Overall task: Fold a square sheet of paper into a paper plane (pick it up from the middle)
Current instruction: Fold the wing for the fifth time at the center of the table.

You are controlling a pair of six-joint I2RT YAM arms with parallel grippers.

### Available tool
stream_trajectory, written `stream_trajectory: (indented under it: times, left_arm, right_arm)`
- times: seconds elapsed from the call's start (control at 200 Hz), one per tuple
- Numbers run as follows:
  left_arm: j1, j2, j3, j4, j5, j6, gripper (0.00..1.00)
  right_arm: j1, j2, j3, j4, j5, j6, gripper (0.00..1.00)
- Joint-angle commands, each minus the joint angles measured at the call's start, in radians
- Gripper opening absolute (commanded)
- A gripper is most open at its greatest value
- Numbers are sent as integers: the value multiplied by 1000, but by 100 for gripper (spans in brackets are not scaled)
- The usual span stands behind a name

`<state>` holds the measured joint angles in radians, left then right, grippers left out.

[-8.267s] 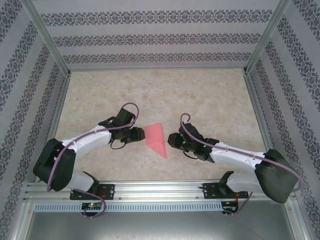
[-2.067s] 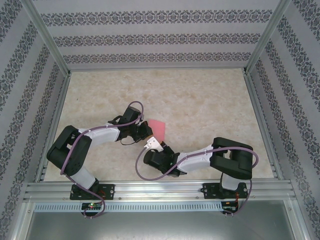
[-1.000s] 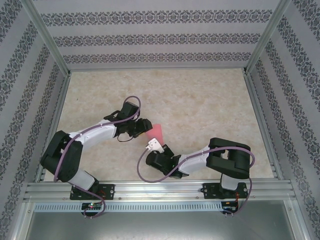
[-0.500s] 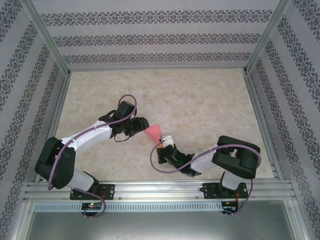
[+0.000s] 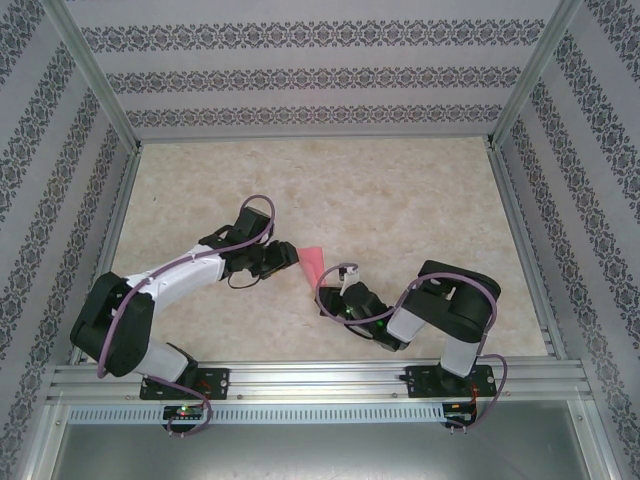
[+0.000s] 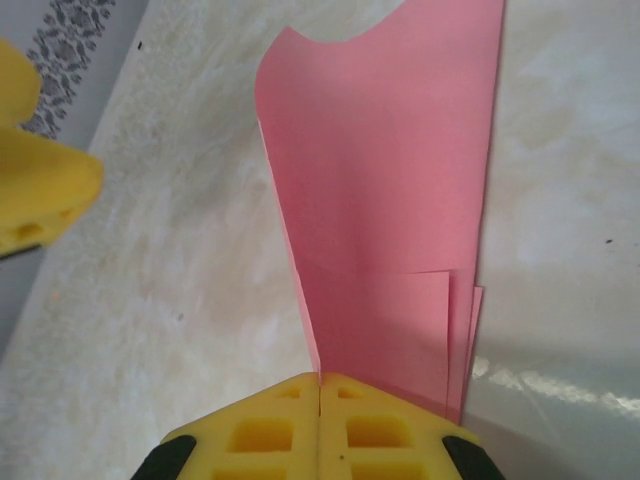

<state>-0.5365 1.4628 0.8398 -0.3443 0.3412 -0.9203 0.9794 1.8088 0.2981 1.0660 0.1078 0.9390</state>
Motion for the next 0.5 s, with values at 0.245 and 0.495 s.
stream_trajectory:
  times: [0.245, 0.495]
  left_arm:
    - [-10, 114, 14, 165, 143, 33, 54]
    - [-36, 197, 63, 189, 146, 6, 59]
  right_arm:
    - [-107, 34, -16, 56, -217, 168, 2]
    - [-119, 25, -4, 37, -243, 150, 4]
